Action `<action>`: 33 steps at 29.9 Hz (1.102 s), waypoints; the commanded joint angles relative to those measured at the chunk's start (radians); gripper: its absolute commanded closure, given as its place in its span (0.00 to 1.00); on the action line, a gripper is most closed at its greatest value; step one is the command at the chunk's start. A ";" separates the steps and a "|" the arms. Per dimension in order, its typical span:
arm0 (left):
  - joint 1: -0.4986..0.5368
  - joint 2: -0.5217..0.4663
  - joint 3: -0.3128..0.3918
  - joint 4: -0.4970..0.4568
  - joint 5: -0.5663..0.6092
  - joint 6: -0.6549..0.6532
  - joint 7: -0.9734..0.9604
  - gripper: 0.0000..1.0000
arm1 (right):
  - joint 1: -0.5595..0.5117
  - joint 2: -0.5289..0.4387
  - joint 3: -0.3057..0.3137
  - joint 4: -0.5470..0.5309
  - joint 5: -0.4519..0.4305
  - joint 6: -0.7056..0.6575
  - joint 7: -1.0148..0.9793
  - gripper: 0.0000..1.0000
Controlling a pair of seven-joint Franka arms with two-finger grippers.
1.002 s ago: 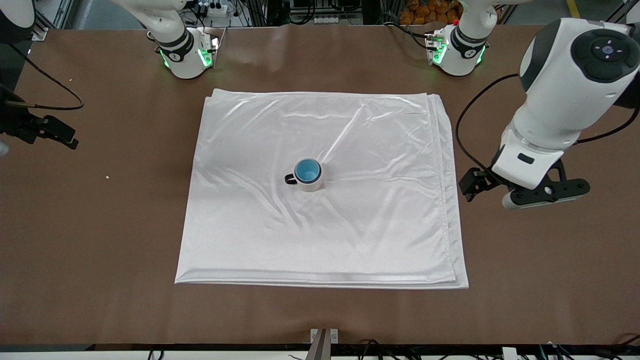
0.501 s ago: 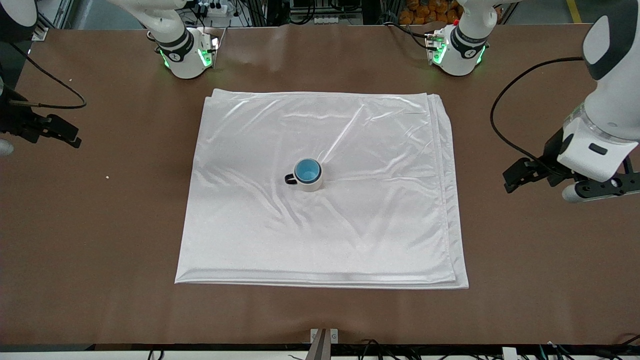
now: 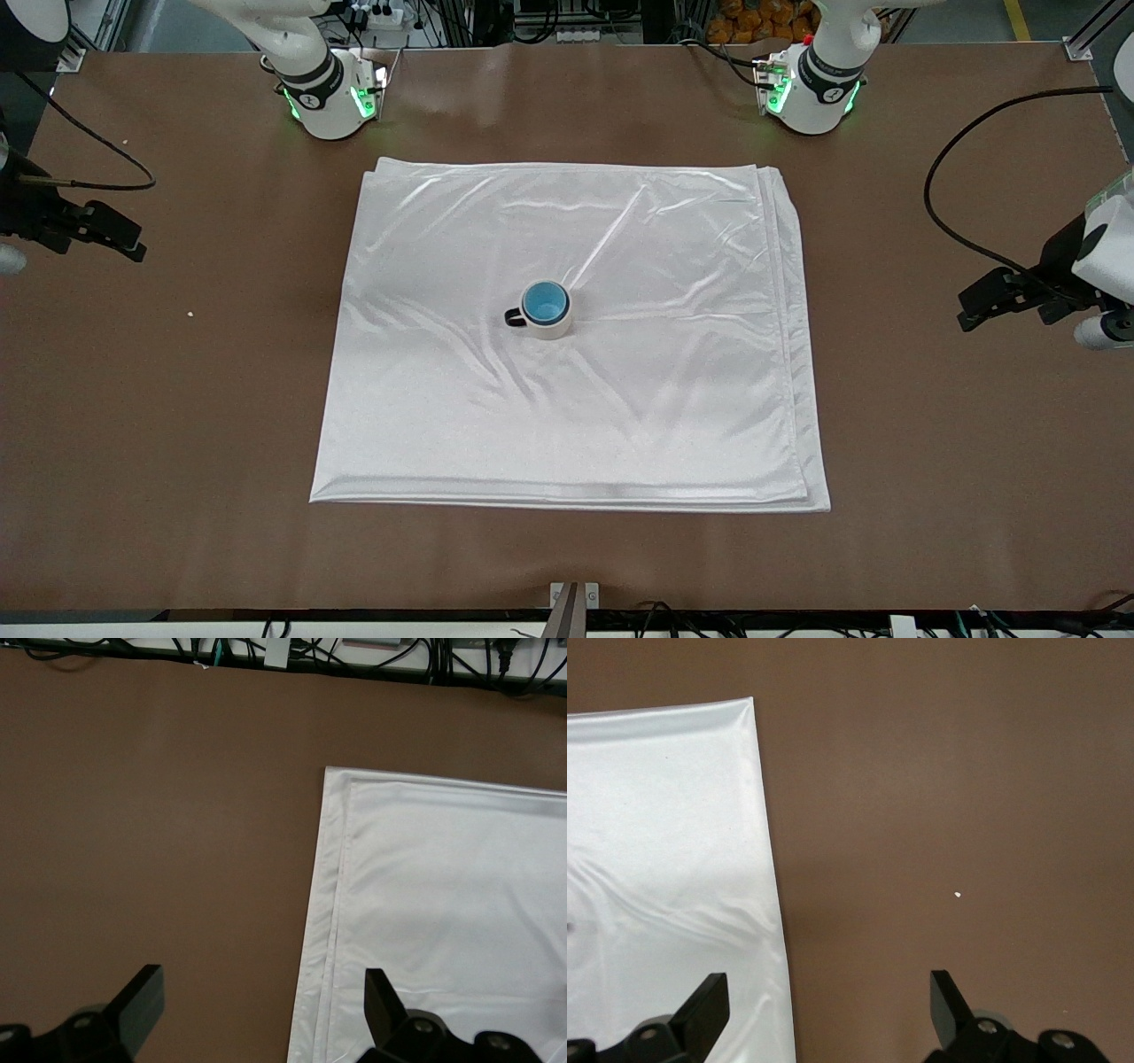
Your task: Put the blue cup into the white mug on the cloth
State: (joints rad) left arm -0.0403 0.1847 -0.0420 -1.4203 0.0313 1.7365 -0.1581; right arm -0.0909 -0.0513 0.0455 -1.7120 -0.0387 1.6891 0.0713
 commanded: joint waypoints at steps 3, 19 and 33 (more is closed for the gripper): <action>-0.041 -0.030 0.050 -0.025 -0.024 -0.026 0.031 0.00 | 0.003 -0.015 -0.001 -0.001 -0.006 -0.005 0.010 0.00; -0.046 -0.053 0.050 -0.031 -0.014 -0.061 0.019 0.00 | 0.003 -0.013 -0.001 -0.001 -0.004 -0.006 0.008 0.00; -0.049 -0.051 0.051 -0.026 -0.013 -0.061 0.008 0.00 | 0.002 -0.013 -0.003 -0.003 0.006 -0.005 0.004 0.00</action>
State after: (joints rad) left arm -0.0779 0.1576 -0.0053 -1.4256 0.0300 1.6829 -0.1502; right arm -0.0909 -0.0513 0.0450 -1.7120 -0.0378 1.6891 0.0713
